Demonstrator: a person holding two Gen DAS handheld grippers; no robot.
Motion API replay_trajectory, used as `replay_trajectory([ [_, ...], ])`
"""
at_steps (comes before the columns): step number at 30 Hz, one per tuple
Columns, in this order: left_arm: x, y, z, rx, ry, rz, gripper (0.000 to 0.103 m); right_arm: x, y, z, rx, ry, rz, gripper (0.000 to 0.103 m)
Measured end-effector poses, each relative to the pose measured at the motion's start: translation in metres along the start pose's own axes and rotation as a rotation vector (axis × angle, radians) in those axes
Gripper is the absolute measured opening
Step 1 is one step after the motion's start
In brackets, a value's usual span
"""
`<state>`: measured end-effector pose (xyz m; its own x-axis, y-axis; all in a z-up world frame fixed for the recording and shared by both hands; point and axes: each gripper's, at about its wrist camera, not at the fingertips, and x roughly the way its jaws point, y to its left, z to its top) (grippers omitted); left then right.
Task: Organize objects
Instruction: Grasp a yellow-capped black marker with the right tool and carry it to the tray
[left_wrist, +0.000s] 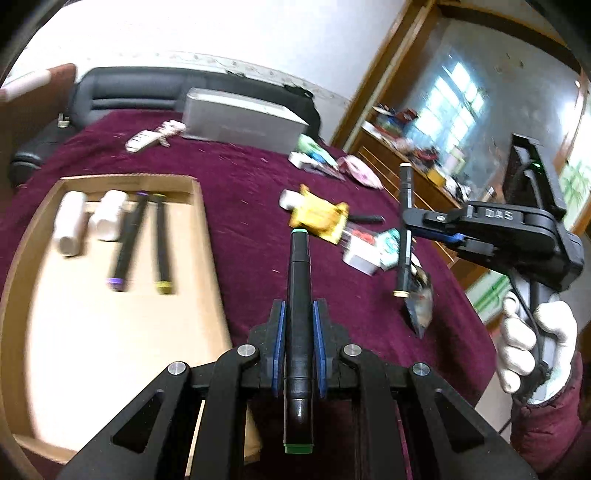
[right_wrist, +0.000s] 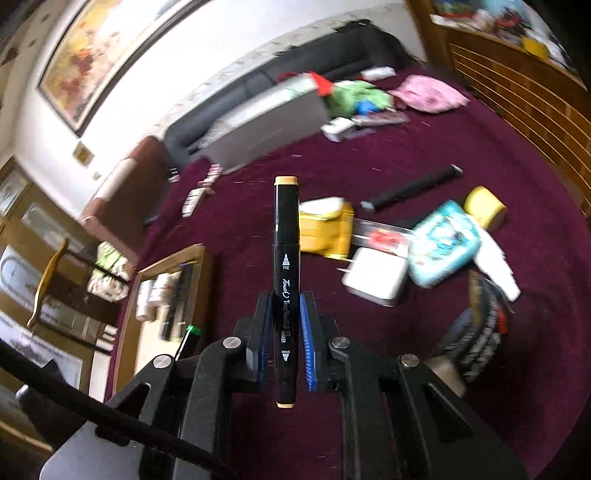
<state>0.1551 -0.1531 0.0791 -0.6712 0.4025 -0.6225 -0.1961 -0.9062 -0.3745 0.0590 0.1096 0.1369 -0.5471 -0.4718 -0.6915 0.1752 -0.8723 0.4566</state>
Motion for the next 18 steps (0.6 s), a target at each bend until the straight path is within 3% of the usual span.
replay_trajectory([
  [5, -0.029, 0.039, 0.004, -0.052, -0.071, 0.085, 0.012, 0.006, 0.049, -0.005, -0.082, 0.029, 0.093, 0.013],
  [10, -0.037, 0.086, 0.004, -0.127, -0.087, 0.168, 0.012, 0.032, 0.092, -0.018, -0.144, 0.120, 0.186, 0.013],
  [18, -0.018, 0.129, 0.010, -0.155, -0.035, 0.261, 0.012, 0.094, 0.131, -0.049, -0.203, 0.256, 0.191, 0.013],
])
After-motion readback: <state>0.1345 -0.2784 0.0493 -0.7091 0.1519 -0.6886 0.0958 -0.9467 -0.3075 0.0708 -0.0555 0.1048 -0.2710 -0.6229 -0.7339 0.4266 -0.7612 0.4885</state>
